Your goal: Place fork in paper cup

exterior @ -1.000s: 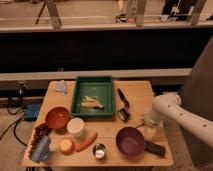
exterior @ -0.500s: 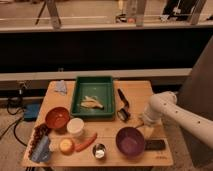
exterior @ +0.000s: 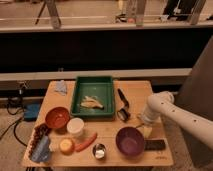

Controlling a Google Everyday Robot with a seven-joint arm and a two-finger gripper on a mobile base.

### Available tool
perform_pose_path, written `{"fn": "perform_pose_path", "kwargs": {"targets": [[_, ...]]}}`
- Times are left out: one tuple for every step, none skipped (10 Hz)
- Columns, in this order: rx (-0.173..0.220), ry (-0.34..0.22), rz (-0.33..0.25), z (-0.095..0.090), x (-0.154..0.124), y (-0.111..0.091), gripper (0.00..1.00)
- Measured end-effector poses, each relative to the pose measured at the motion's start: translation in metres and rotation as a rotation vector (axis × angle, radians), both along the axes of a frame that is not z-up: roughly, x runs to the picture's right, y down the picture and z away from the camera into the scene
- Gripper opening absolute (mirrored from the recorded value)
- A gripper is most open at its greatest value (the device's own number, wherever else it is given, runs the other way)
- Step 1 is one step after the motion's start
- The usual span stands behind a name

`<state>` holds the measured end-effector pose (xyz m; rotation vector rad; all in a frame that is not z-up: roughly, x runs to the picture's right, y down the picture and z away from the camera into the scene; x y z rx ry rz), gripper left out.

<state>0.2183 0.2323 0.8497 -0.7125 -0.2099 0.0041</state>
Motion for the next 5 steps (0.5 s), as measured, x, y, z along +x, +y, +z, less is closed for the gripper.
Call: {"fn": "perform_pose_path", "kwargs": {"targets": [[-0.001,0.000,-0.001,-0.0015,-0.0002,-0.0012,0.30],[0.000,0.000,0.000,-0.0033,0.0002,-0.0033,0.20],[0.001,-0.002,-0.004,-0.0048,-0.0006,-0.0062,0.08],[-0.003,-0.004,-0.008,-0.0061,-0.0008,-0.0050,0.03],[-0.006,-0.003,-0.008,-0.0074,0.0004,-0.0049,0.00]]}}
